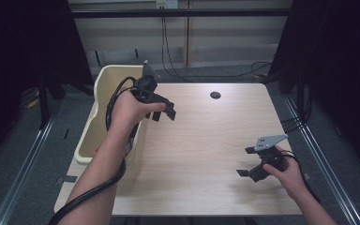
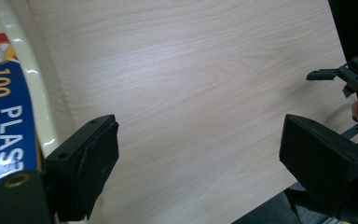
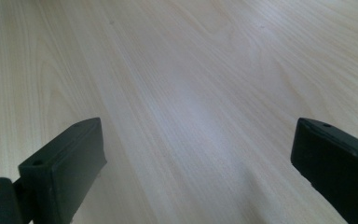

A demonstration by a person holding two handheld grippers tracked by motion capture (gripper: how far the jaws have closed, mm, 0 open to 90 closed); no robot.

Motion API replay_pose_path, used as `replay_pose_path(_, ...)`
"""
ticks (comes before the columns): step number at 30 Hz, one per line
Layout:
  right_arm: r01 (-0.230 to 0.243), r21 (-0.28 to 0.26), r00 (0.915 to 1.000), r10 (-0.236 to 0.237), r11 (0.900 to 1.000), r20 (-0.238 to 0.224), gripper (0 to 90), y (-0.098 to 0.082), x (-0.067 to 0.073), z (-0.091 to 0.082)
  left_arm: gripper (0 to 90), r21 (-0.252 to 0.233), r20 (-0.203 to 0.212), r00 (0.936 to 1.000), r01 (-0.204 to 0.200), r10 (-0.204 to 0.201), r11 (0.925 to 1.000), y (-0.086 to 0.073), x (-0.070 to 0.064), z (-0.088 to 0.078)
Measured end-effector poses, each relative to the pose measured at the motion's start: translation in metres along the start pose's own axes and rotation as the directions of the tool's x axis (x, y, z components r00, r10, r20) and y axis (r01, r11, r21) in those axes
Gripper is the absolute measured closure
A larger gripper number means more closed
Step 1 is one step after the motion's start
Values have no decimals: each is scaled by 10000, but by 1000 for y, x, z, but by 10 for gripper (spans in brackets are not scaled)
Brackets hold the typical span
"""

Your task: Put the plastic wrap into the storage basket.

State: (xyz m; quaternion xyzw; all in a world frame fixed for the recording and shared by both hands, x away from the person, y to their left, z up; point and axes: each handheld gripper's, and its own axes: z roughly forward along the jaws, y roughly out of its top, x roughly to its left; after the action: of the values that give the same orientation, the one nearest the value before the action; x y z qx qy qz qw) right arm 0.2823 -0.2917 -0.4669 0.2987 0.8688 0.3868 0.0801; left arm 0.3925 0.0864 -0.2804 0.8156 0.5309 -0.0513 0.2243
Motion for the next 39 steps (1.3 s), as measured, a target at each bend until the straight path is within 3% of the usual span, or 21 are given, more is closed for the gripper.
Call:
replay_pose_path(3,1,16,10000,-2,10000,30,25,0,0,0,117,-84,68,10000,69,-69,9999,-1,-1,4)
replay_pose_path(9,18,22,10000,-18,10000,28,25,0,0,0,118,-38,231,9996,-169,170,9998,-3,-3,10)
replay_pose_path(39,59,77,10000,-59,10000,69,25,-1,0,2,121,93,870,9936,-731,720,9973,-24,-10,67)
